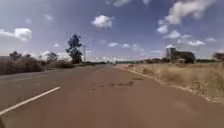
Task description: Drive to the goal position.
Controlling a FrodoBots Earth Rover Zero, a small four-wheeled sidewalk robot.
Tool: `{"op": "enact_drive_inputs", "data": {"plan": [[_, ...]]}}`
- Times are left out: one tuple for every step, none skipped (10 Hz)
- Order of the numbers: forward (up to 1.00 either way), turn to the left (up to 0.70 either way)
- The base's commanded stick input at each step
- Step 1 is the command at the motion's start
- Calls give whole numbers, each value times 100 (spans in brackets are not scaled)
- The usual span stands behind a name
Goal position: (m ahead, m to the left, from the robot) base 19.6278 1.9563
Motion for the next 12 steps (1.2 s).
{"op": "enact_drive_inputs", "data": {"plan": [[100, 5], [100, 25], [100, 42], [100, 35], [100, 16], [100, 2], [100, 2], [100, 2], [100, 2], [100, 2], [100, 2], [100, 2]]}}
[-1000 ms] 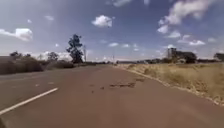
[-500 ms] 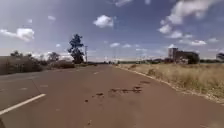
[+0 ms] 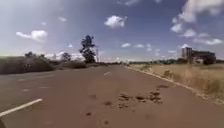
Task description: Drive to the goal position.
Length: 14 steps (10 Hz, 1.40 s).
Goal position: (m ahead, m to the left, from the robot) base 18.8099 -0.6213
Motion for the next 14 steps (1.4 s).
{"op": "enact_drive_inputs", "data": {"plan": [[100, 2], [100, 2], [100, 2], [100, 2], [100, 2], [100, 2], [100, 2], [100, 2], [100, -19], [100, -18], [100, 2], [100, 2], [100, 2], [100, -26]]}}
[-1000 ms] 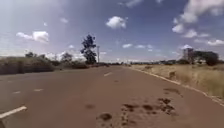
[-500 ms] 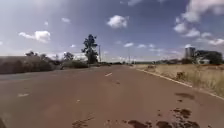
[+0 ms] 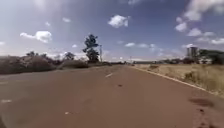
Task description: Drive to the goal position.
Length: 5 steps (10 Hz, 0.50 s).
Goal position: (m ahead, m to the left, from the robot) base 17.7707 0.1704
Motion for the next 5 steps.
{"op": "enact_drive_inputs", "data": {"plan": [[100, -38], [100, -29], [100, -12], [100, -3], [100, -34]]}}
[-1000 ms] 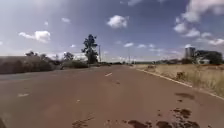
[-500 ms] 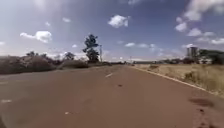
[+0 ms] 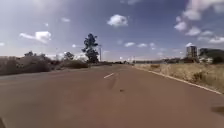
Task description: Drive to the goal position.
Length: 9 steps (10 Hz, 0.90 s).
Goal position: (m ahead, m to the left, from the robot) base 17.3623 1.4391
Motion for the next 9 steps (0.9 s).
{"op": "enact_drive_inputs", "data": {"plan": [[100, -23], [100, -6], [100, -15], [100, -38], [100, -35], [100, -25], [100, -15], [100, -6], [100, -2]]}}
